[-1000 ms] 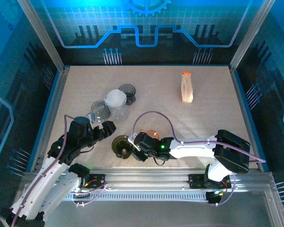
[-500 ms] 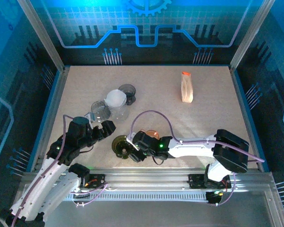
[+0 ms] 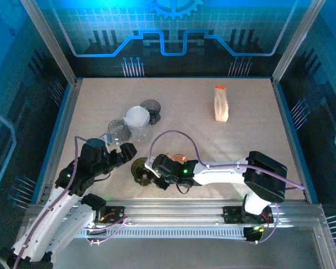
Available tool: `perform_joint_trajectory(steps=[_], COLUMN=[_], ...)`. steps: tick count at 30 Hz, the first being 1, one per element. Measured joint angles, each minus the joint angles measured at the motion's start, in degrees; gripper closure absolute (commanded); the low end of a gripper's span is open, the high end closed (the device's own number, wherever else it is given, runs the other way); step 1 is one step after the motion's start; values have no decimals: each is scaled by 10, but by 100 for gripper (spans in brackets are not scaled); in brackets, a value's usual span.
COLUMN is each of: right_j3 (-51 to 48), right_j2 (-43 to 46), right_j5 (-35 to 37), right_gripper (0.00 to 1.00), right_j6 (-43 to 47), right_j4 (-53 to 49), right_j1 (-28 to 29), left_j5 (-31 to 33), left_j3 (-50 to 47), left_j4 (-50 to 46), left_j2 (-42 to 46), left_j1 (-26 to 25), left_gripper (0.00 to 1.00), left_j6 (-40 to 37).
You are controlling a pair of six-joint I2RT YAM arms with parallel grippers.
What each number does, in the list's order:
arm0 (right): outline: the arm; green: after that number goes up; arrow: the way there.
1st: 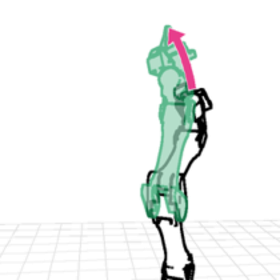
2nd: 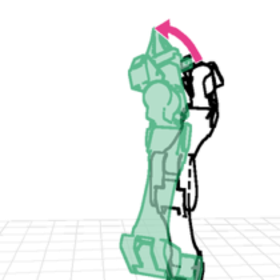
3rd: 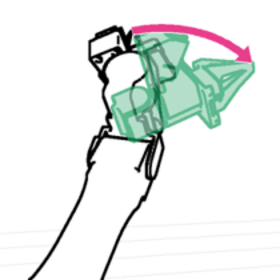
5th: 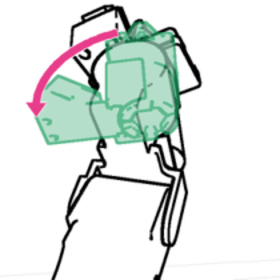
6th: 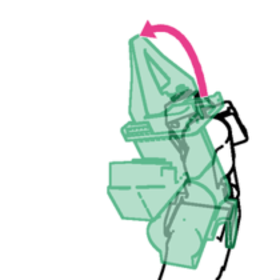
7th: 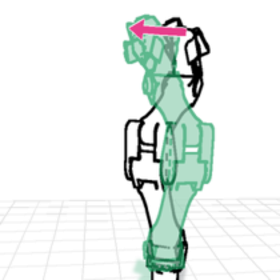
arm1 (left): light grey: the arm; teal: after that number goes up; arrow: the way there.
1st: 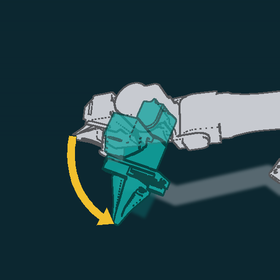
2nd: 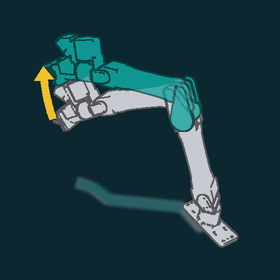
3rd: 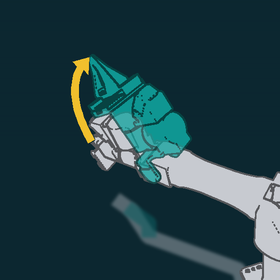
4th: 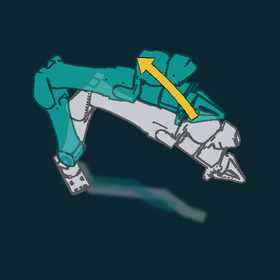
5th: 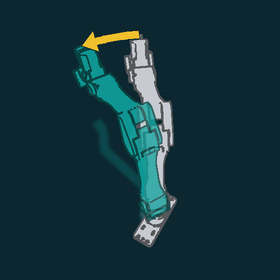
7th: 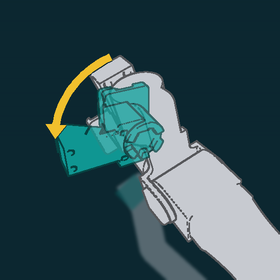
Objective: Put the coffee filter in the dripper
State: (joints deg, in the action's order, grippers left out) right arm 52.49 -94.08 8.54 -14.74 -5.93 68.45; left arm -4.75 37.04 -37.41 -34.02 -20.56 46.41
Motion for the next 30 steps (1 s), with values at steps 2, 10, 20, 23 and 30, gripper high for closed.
perform_joint_trajectory(steps=[2,10,20,23,30], right_j3=[0,0,-1,-1,-3], right_j2=[0,3,94,120,198], right_j5=[0,0,16,29,72], right_gripper=[100,100,100,100,100], right_j6=[2,5,14,16,17], right_j4=[2,4,0,-17,-91], right_j1=[0,0,1,1,-4], left_j5=[0,0,10,18,26], left_j3=[0,0,6,19,61], left_j4=[0,0,-10,-14,-17], left_j2=[0,0,0,3,3], left_j1=[0,0,0,0,0], left_gripper=[1,1,1,1,1], left_j6=[0,0,0,-1,-16])
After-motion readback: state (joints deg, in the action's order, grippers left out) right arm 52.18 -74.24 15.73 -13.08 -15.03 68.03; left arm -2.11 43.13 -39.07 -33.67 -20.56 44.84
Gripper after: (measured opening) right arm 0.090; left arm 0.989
